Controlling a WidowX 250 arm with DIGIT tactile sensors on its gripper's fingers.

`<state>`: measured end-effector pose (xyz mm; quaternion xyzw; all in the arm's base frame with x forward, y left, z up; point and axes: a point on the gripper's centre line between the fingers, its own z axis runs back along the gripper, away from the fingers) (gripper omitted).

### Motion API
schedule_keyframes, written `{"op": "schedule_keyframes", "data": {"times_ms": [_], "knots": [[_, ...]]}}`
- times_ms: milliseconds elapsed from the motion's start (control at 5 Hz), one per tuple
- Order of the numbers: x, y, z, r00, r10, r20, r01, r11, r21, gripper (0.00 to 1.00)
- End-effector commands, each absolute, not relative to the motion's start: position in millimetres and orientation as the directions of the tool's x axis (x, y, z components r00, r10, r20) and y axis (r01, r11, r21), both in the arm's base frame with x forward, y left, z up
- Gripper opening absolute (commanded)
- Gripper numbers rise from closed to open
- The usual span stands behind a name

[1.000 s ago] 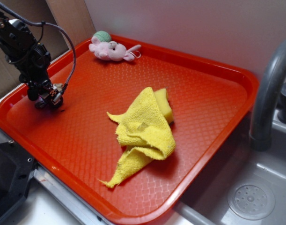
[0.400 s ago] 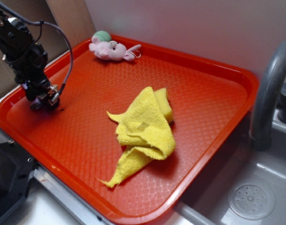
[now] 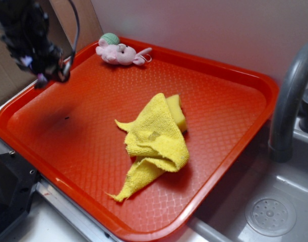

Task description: Grab the wood chip.

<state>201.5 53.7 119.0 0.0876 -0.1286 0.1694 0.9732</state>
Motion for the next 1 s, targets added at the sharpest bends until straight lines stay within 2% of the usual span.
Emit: {"op": "schedule_keyframes", "data": {"times_ms": [0, 200, 400, 600, 800], "knots": [[200.9, 49.1, 236.1, 0.873, 0.347, 0.342, -0.385, 0.922, 0.047, 0.0], [200.2, 55.9, 239.6, 0.873, 0.37, 0.316, -0.407, 0.912, 0.056, 0.0], [204.2, 44.2, 243.5, 0.889, 0.36, 0.282, -0.384, 0.923, 0.031, 0.0], [205.0, 28.1, 250.4, 0.879, 0.43, 0.205, -0.442, 0.897, 0.012, 0.0], [202.6, 16.9, 243.4, 0.855, 0.501, 0.135, -0.508, 0.861, 0.022, 0.0]]}}
